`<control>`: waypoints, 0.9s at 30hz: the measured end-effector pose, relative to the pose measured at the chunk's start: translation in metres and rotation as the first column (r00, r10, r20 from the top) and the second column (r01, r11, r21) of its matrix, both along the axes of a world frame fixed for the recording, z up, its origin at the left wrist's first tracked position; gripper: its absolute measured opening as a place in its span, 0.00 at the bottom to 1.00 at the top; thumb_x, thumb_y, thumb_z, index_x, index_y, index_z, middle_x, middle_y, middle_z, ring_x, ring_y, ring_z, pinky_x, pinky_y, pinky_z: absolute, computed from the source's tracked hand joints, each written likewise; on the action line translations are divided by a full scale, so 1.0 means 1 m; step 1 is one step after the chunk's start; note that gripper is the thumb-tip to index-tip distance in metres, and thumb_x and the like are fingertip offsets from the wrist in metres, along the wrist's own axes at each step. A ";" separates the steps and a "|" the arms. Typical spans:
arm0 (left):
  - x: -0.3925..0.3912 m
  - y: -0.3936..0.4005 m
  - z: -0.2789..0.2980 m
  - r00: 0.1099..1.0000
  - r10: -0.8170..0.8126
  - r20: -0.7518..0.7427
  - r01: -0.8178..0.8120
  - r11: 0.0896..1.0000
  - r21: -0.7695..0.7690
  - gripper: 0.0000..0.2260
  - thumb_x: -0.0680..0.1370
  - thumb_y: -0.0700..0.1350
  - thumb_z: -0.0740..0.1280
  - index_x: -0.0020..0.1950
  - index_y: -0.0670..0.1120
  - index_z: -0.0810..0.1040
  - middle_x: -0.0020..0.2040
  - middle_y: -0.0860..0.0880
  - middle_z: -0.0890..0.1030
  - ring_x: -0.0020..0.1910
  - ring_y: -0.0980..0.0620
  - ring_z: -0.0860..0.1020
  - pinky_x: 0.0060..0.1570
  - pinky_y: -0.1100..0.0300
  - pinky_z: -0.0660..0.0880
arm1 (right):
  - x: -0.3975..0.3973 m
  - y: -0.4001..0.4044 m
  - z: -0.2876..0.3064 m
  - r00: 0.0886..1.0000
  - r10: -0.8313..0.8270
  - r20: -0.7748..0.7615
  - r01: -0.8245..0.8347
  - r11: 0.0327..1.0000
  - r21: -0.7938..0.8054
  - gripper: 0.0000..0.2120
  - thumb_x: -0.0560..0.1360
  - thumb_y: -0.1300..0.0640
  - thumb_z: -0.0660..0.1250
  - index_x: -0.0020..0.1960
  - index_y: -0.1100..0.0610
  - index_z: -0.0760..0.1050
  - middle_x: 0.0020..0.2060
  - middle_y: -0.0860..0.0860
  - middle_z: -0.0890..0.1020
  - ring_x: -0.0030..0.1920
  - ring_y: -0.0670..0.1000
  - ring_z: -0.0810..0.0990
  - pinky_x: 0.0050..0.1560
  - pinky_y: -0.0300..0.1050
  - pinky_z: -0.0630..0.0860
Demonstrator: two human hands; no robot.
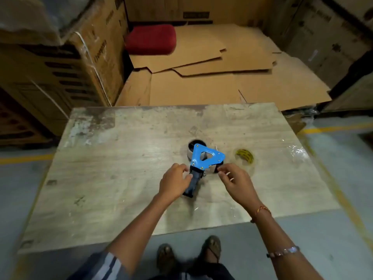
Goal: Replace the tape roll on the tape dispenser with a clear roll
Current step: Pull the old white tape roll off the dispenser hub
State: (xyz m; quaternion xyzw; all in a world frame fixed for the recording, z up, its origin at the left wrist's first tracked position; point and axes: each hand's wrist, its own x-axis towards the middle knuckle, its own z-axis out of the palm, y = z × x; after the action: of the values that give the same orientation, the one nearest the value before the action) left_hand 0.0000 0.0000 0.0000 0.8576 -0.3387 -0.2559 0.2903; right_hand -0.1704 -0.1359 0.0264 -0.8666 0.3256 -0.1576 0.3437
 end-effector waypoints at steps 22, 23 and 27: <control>-0.059 -0.005 0.017 0.950 0.250 -0.185 -0.254 0.967 0.001 0.15 0.74 0.42 0.71 0.61 0.49 0.79 0.43 0.47 0.82 0.43 0.47 0.80 0.44 0.54 0.77 | -0.017 -0.065 -0.027 0.998 0.054 -0.029 -0.040 0.930 0.365 0.33 0.76 0.46 0.72 0.77 0.48 0.62 0.67 0.48 0.67 0.61 0.52 0.76 0.60 0.47 0.76; -0.062 -0.003 0.017 0.939 0.255 -0.229 -0.264 0.965 -0.008 0.16 0.74 0.42 0.71 0.61 0.51 0.79 0.43 0.49 0.82 0.42 0.50 0.80 0.43 0.56 0.76 | -0.014 -0.068 -0.029 0.997 0.071 -0.025 -0.056 0.924 0.378 0.36 0.75 0.43 0.72 0.78 0.46 0.60 0.69 0.48 0.66 0.64 0.53 0.74 0.63 0.50 0.74; -0.068 0.001 0.023 0.844 0.329 -0.423 -0.395 0.915 -0.077 0.14 0.74 0.36 0.70 0.56 0.50 0.82 0.38 0.51 0.81 0.34 0.57 0.78 0.37 0.65 0.74 | -0.008 -0.084 -0.033 0.984 0.179 0.028 -0.177 0.919 0.353 0.39 0.71 0.36 0.71 0.77 0.40 0.59 0.73 0.46 0.70 0.72 0.53 0.70 0.70 0.60 0.70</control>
State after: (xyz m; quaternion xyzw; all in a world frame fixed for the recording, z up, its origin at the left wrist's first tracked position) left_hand -0.0681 0.0012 0.0233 0.8087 -0.1227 -0.3387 0.4650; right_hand -0.1783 -0.2198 -0.0067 -0.8170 0.2694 -0.0627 0.5060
